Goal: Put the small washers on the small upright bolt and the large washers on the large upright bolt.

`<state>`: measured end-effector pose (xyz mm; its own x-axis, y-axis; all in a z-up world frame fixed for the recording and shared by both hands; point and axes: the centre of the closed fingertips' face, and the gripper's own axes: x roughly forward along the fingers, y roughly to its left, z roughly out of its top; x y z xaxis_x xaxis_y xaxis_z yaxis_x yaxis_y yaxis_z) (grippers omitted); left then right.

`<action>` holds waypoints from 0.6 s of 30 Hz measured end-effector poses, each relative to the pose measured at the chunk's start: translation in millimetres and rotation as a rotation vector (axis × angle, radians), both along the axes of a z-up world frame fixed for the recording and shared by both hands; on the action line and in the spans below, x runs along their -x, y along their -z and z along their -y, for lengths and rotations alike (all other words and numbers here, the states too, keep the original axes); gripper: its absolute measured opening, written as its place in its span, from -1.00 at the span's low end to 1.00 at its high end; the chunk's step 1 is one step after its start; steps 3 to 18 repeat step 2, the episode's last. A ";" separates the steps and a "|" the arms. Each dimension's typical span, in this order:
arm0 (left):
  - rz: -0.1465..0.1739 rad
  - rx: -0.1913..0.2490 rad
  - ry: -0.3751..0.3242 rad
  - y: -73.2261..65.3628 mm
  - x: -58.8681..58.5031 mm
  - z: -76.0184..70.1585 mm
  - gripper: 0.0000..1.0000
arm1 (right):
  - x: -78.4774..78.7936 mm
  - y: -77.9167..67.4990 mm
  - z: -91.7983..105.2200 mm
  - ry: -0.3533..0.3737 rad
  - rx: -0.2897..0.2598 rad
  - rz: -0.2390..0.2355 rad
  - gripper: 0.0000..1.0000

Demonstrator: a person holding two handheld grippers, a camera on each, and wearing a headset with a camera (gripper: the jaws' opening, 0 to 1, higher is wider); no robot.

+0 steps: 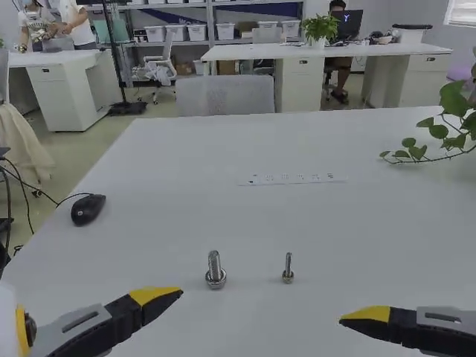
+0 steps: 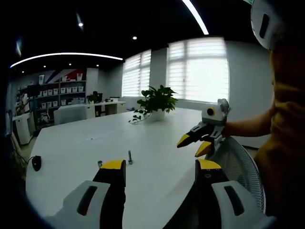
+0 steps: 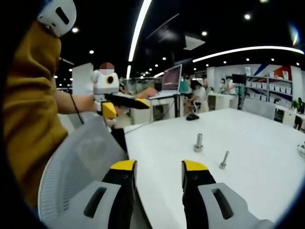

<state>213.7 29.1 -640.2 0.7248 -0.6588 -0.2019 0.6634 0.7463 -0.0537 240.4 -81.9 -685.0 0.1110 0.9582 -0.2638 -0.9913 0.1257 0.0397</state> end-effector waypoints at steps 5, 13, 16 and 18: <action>-0.002 -0.011 0.007 2.9 1.2 0.7 0.16 | -1.1 0.9 0.5 -0.006 0.005 0.003 -0.23; -0.002 -0.011 0.007 2.9 1.2 0.7 0.16 | -1.1 0.9 0.5 -0.006 0.005 0.003 -0.23; -0.002 -0.011 0.007 2.9 1.2 0.7 0.16 | -1.1 0.9 0.5 -0.006 0.005 0.003 -0.23; -0.002 -0.011 0.007 2.9 1.2 0.7 0.16 | -1.1 0.9 0.5 -0.006 0.005 0.003 -0.23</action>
